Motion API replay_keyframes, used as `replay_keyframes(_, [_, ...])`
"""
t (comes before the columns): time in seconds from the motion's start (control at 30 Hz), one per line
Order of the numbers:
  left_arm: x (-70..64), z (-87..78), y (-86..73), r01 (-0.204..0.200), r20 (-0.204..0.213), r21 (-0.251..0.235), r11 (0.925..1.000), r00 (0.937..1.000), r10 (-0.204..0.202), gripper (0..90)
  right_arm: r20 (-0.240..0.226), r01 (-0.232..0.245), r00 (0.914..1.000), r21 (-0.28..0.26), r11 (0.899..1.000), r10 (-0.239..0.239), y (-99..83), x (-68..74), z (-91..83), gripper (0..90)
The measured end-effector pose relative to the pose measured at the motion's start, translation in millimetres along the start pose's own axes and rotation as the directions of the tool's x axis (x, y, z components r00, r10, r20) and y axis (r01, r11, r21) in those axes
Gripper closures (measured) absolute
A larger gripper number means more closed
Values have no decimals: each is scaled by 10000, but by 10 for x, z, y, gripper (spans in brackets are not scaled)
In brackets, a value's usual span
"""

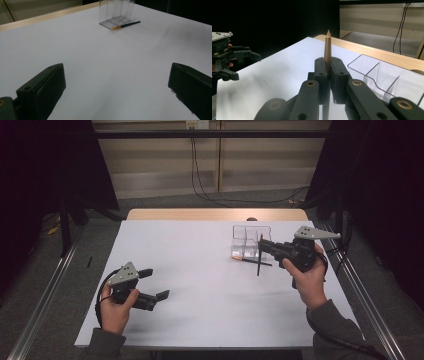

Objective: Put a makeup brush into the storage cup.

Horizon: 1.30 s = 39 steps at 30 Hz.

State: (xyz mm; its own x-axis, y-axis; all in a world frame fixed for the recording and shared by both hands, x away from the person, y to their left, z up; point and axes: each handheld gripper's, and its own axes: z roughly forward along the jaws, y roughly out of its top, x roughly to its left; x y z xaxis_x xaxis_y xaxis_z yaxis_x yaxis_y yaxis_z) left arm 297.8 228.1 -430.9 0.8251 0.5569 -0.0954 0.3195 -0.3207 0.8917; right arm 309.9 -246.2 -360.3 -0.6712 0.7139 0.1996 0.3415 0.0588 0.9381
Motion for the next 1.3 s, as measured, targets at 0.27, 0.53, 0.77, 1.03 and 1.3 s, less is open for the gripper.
replay_keyframes(0.27, [19, -56, -50, -80, -186, 314, 9995, 9998, 86, 11, 238, 17, 9997, -26, 10000, -17, 19, -85, 18, 844])
replay_keyframes(0.53, [38, -94, -102, -17, -193, 394, 9992, 9998, 24, 11, 353, 128, 9993, -24, 9999, -127, 59, -151, 67, 844])
replay_keyframes(0.77, [43, -152, -109, 100, -170, 163, 9998, 9998, -98, 11, 448, 147, 9989, -52, 9999, -144, 95, -186, 92, 844])
replay_keyframes(1.03, [37, -141, -121, 224, -84, 79, 9997, 9997, -223, 11, 625, 127, 9980, -147, 9998, -118, 133, -245, 132, 844])
replay_keyframes(1.3, [35, -138, -121, 294, -59, -7, 9996, 9996, -294, 11, 920, 263, 9955, -158, 9995, -247, 205, -301, 198, 844])
